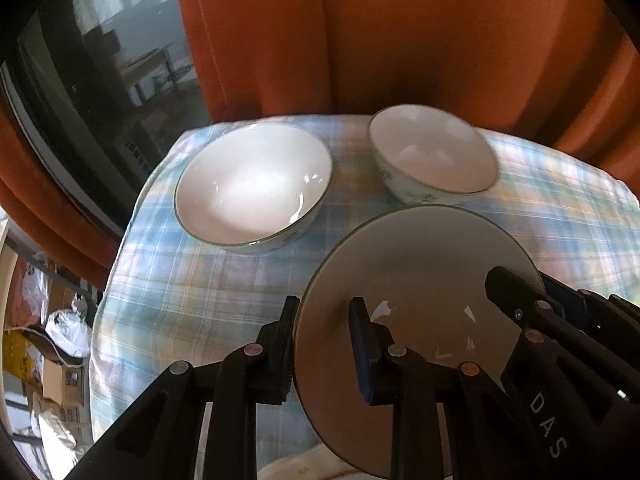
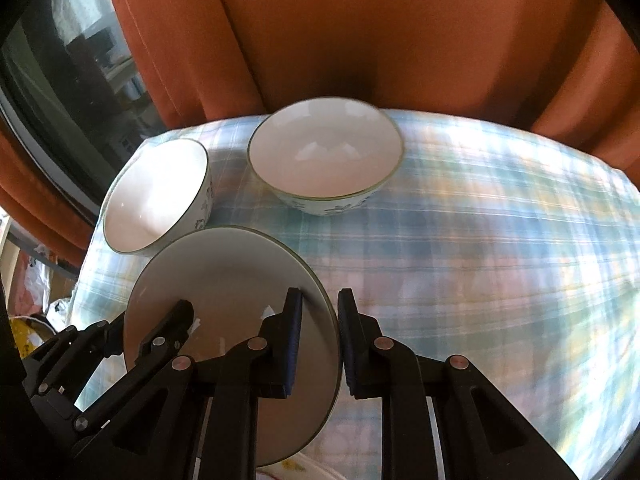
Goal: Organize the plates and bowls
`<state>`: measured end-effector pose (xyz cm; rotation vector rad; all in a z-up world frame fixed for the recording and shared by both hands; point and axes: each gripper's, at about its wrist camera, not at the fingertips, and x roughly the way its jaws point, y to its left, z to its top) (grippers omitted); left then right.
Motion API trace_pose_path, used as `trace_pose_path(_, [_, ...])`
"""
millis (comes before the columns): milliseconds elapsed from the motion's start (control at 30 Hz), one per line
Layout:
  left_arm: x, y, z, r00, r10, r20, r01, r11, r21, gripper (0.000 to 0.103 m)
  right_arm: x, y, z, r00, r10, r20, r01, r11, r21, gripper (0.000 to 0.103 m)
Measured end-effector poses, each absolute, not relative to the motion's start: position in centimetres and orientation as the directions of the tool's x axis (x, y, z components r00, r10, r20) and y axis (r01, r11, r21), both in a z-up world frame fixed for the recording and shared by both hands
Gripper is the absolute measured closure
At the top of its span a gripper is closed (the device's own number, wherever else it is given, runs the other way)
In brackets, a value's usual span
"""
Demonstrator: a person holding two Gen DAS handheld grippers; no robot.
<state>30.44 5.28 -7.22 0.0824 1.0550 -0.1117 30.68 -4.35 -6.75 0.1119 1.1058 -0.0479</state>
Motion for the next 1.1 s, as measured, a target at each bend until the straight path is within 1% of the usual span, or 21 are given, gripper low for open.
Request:
trace_pose_path(267, [27.3,3.2,-4.1,0.522,-0.133,-0.842,0.221,0.975,-0.017,0.080,26.8,-5.8,-3.0,0.497,-0.056,-0.866,0.174,0.984,0.036,0.081])
trace_pose_path(500, [23.9,0.9,-2.7,0.535,-0.165,-0.829,0.262,0.965,-0.023,0.080,22.7,-8.0,-0.7,0.515,-0.107,-0.850,0.230,0.973,0.017,0.081])
trace_pose_path(867, [18.1,-4.4,-3.2,0.515,-0.137,-0.846,0.258,0.966,0.001,0.080,16.7,-12.6,-0.5,0.503,-0.095,-0.859,0.232,0.972,0.028,0.081])
trace_pose_path(1100, [15.4,-7.3,-5.0,0.485,-0.095,-0.869,0.225,0.974,0.019,0.080,13.9,-16.3,-2.1,0.474,-0.063,-0.878,0.203,0.978,0.039,0.081])
